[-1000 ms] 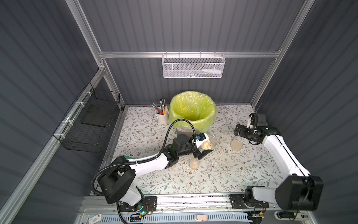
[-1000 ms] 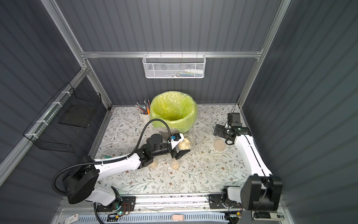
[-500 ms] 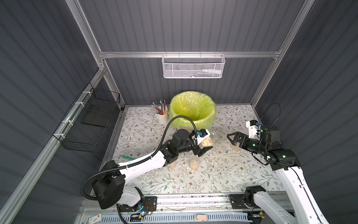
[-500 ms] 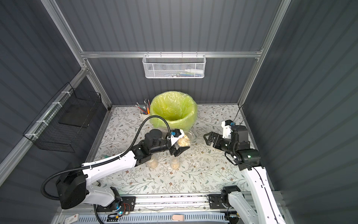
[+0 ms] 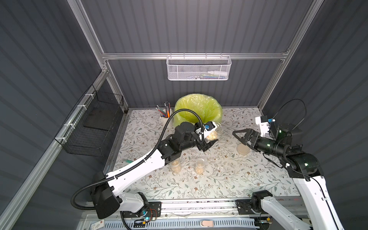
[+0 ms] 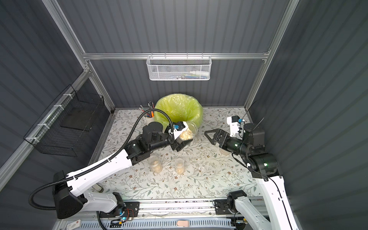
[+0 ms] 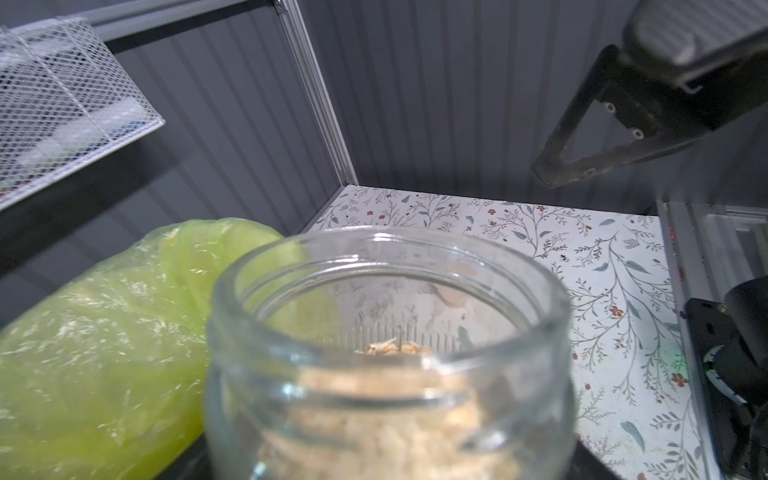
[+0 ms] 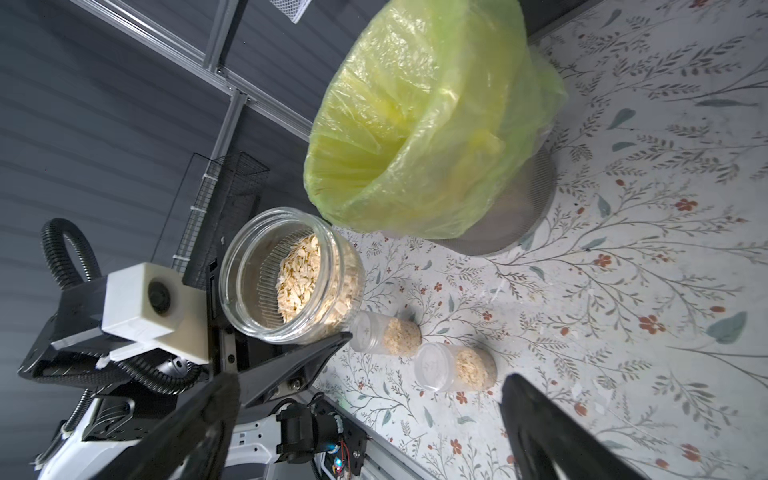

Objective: Empty expired oatmeal from jars
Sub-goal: Pour the expired oatmeal into the trash bin.

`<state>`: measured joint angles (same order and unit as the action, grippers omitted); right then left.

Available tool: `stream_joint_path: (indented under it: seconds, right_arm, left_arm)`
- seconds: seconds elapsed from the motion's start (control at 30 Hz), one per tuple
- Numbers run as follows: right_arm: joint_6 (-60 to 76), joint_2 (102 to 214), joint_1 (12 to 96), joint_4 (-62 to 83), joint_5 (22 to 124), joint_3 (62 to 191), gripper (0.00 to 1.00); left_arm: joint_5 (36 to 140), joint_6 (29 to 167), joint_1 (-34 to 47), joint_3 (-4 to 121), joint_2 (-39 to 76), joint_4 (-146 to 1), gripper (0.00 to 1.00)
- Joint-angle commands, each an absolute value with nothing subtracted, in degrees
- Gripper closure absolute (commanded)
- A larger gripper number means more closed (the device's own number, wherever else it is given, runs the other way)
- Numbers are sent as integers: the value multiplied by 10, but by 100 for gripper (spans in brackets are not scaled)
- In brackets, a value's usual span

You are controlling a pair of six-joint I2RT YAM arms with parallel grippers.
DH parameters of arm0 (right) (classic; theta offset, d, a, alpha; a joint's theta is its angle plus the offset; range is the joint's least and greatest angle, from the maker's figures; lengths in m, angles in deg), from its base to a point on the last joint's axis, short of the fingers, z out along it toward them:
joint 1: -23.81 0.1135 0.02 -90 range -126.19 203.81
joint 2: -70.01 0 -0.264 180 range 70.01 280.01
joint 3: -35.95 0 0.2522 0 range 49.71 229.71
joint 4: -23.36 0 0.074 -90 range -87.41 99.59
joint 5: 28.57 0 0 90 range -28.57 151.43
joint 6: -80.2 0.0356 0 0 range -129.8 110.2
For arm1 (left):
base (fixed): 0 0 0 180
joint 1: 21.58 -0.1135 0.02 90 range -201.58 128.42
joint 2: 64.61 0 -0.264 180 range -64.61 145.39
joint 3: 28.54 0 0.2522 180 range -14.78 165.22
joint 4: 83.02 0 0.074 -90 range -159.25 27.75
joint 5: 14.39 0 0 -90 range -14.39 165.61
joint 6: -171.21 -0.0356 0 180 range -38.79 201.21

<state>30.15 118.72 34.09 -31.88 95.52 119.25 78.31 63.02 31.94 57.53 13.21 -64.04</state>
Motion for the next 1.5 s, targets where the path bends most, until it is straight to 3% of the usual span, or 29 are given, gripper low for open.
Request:
stream_joint_path:
  seconds: [0.0, 0.37, 0.67, 1.1, 1.47]
  right_arm:
    - [320, 1201, 342, -286, 989, 1204, 1]
    - [305, 1267, 349, -226, 1014, 1252, 1]
    - [227, 1393, 402, -262, 924, 1358, 2]
    - [175, 1544, 460, -153, 856, 1446, 2]
    - [202, 1631, 480, -63, 871, 1489, 1]
  left_arm:
    - [742, 580, 314, 634, 140, -595, 100]
    - [779, 549, 230, 751, 198, -520, 100]
    - [841, 542, 150, 807, 261, -533, 100]
    - [871, 505, 113, 893, 330, -491, 100]
    - [910, 507, 75, 937, 367, -475, 100]
